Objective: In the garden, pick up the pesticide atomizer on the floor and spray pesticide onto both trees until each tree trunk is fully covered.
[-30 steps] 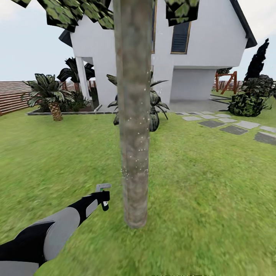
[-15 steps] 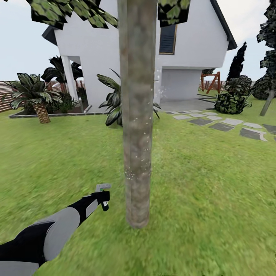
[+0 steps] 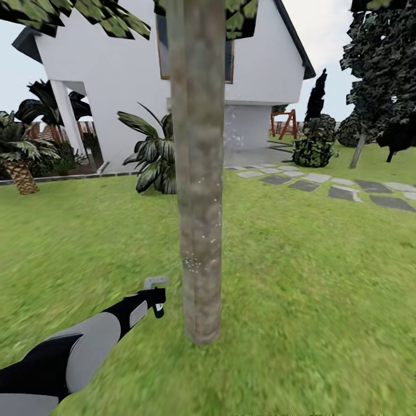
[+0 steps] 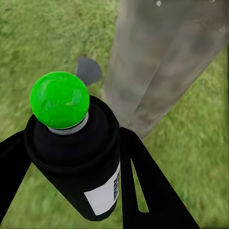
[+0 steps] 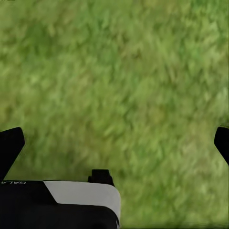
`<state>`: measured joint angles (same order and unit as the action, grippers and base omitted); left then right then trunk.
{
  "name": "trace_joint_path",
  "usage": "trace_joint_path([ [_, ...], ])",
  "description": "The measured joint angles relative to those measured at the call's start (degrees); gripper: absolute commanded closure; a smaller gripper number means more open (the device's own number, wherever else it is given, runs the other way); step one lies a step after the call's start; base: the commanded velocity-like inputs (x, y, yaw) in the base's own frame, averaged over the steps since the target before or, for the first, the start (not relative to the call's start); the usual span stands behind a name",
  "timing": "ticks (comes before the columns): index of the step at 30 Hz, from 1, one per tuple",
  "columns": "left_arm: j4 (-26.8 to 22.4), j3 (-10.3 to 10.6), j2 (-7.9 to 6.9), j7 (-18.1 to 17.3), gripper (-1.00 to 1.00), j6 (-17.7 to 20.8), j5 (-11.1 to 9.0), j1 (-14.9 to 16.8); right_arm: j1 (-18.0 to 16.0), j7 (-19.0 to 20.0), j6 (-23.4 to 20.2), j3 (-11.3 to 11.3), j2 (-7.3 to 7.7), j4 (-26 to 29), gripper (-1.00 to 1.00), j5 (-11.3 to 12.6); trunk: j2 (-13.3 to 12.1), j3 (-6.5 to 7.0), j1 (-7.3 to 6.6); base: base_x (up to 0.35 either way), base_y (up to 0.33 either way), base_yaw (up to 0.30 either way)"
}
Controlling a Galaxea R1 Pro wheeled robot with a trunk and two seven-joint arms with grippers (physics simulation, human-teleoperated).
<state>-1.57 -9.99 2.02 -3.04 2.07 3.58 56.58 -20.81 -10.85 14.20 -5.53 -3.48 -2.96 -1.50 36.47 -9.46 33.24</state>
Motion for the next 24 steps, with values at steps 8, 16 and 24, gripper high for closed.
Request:
trace_joint_path([
  [8,0.01,0.01,0.05,-0.10,1.00,-0.06,0.00,-3.11,0.00,0.09,0.08,0.00,0.01,-0.01,-1.00,0.00,-0.01,0.00,0.01,-0.076,0.350,-0.034],
  [16,-0.20,0.13,1.52,-1.33,1.00,-0.16,-0.10,-4.72,-0.05,0.06,0.25,-0.04,-0.09,-0.03,-1.00,0.07,0.00,0.00,0.00,-0.029,0.159,-0.083],
  [24,-32.74,0.97,6.16,-2.02,1.00,26.37,-0.45,-4.72,-0.15,0.21,0.59,-0.20,-1.67,6.89,-1.00,0.13,0.00,0.02,-0.01,-0.001,0.004,-0.003],
])
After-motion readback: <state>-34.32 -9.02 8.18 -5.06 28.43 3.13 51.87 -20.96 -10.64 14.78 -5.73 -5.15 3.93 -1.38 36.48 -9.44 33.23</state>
